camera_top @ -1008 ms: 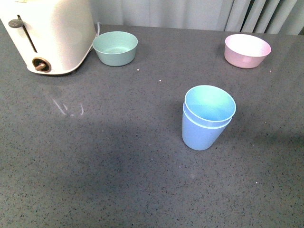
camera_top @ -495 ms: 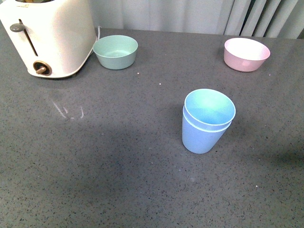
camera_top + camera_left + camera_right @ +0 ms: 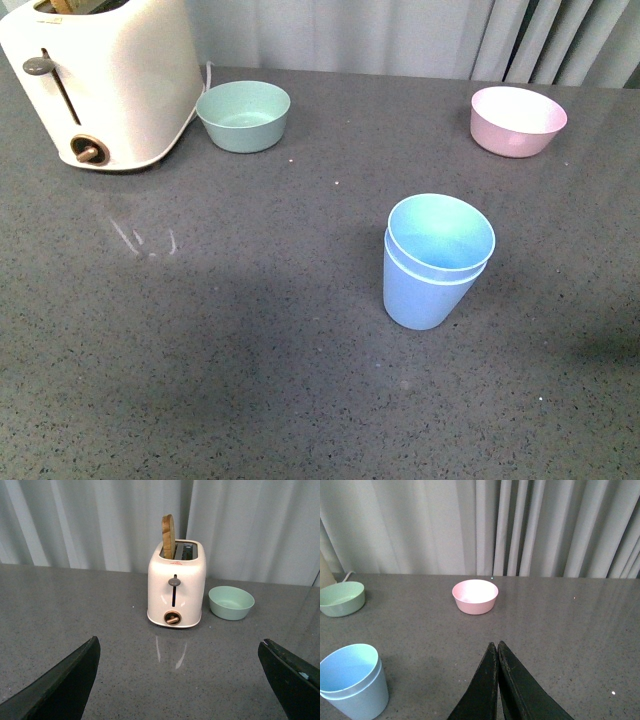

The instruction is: Stack blue cups with both arms

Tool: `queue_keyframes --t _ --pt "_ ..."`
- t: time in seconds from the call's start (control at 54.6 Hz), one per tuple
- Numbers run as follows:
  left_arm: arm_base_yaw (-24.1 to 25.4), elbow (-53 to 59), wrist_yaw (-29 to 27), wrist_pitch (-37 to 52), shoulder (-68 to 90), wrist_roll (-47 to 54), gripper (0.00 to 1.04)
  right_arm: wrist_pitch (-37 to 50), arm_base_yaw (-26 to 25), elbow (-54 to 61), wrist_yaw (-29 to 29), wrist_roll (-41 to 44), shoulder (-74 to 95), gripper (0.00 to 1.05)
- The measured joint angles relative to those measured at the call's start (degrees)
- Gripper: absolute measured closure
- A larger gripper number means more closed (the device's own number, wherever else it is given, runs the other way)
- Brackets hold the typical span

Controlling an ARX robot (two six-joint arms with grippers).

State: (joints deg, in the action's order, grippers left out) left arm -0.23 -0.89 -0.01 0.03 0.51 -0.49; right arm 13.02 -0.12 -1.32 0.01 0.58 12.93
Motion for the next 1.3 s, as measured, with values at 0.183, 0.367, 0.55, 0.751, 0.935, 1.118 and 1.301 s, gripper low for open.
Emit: queue_keyframes --t 0.183,0.367,0.55,0.751,0.935,1.118,1.301 --pt "0.0 0.0 0.0 0.0 0.0 0.0 0.09 -2.8 0.0 0.0 0.0 0.0 -2.7 1.03" --pt "0.0 0.0 0.0 0.0 0.0 0.0 0.09 -12.7 0.0 0.0 0.0 0.0 -12.2 1.03" --pt "0.0 0.0 0.0 0.0 0.0 0.0 0.09 -12.9 0.0 0.0 0.0 0.0 -12.5 1.03" --pt "0.0 0.0 0.0 0.0 0.0 0.0 0.09 -12.9 0.0 0.0 0.0 0.0 -12.5 0.78" --pt "0.0 0.0 0.0 0.0 0.0 0.0 0.09 -12.9 0.0 0.0 0.0 0.0 -12.6 0.41" --pt "0.0 0.0 0.0 0.0 0.0 0.0 0.09 -12.9 0.0 0.0 0.0 0.0 -12.6 0.13" --pt "0.0 0.0 0.0 0.0 0.0 0.0 0.09 -12.9 0.0 0.0 0.0 -0.1 -12.6 0.09"
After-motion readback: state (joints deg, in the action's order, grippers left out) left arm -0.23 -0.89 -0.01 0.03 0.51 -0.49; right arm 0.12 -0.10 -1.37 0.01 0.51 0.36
